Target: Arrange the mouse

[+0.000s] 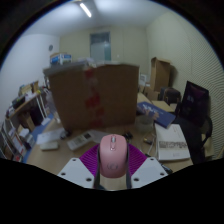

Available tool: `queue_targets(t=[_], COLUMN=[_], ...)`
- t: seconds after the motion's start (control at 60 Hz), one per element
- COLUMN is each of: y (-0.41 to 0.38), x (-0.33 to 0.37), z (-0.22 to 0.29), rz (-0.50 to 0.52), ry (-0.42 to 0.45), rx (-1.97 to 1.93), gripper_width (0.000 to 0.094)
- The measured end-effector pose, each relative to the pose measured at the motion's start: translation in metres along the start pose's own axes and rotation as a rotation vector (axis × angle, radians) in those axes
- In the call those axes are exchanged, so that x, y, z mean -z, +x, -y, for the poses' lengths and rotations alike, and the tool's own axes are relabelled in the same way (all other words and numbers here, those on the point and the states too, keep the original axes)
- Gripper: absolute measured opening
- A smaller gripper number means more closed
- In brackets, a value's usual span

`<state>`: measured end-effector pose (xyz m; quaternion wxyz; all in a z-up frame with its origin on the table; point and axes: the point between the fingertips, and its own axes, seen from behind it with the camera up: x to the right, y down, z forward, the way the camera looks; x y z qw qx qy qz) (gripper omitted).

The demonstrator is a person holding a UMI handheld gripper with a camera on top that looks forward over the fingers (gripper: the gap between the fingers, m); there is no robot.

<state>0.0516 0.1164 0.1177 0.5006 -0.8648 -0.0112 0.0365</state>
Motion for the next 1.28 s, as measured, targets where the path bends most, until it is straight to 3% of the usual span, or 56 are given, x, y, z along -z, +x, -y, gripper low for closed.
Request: queue_targets(t=[0.083, 0.183, 0.383, 0.583, 0.6, 0.65, 0.767, 0.867, 0.9, 0.917, 1.283], y=[-0.033, -0.079, -0.128, -0.112, -0.111, -0.111, -0.111, -0.118, -0.125, -0.125, -0.066], x=[0.049, 0.089, 0.092, 0.066, 0.058, 0.056, 0.061, 0.078, 0.097, 0.102, 0.28], z=[0.026, 0.009, -0.123, -0.196, -0.194, -0.195, -0.195, -0.184, -0.177, -0.174, -0.152], rz=[0.036, 0.071, 0.08, -0.014, -0.013, -0.013, -0.004, 0.034, 0.053, 0.062, 0.039], ry=[0.074, 0.072, -0.1, -0.21, -0.167, -0.172, -0.241, -0.23, -0.218, -0.219, -0.223], rx=[-0.004, 0.02, -0.018, 0.029, 0.032, 0.037, 0.021, -0.051, -0.067, -0.07, -0.157], gripper_width=[0.0357, 0.0357, 0.0358, 0.0386, 0.0385, 0.0414, 0.0534, 0.0891, 0.0882, 0.0829, 0.0834])
